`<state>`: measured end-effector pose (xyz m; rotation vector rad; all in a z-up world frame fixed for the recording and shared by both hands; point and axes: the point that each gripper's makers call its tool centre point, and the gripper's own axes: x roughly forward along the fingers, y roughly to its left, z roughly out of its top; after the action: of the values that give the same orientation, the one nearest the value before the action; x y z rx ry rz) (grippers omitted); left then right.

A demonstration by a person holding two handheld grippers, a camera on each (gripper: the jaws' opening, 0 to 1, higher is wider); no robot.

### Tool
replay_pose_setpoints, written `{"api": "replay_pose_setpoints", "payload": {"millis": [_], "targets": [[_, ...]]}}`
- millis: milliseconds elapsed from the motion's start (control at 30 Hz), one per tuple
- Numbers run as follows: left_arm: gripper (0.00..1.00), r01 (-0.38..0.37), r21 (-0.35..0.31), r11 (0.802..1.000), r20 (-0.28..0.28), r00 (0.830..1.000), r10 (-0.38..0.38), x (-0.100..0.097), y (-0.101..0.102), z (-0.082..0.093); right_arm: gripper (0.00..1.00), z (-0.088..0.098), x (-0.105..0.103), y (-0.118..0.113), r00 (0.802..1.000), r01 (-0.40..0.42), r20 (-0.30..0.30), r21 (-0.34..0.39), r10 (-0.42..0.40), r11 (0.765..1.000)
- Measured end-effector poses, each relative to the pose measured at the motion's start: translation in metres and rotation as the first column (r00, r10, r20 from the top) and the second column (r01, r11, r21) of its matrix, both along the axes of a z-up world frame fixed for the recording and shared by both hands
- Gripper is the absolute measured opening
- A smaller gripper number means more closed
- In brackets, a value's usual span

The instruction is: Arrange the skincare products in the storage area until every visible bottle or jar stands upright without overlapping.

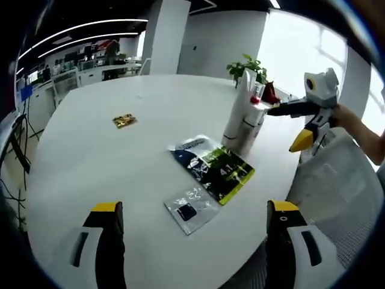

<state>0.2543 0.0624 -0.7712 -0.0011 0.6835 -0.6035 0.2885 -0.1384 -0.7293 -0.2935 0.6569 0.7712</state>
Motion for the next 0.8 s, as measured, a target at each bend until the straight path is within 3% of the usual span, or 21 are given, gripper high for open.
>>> {"api": "replay_pose_setpoints", "payload": {"millis": [433,800], "targets": [[0.92,-0.008,-0.017,1.000,0.009,1.000,0.008,0.007,0.001,0.004,1.00,0.046,0.025,-0.003,0.995,-0.020,0.094,-0.011,0.021,1.000],[0.92,0.013,-0.009,1.000,0.030,0.999,-0.013,0.016,-0.003,0.010,1.00,0.075,0.038,0.017,0.980,-0.108,0.161,-0.044,0.113,0.993]]}}
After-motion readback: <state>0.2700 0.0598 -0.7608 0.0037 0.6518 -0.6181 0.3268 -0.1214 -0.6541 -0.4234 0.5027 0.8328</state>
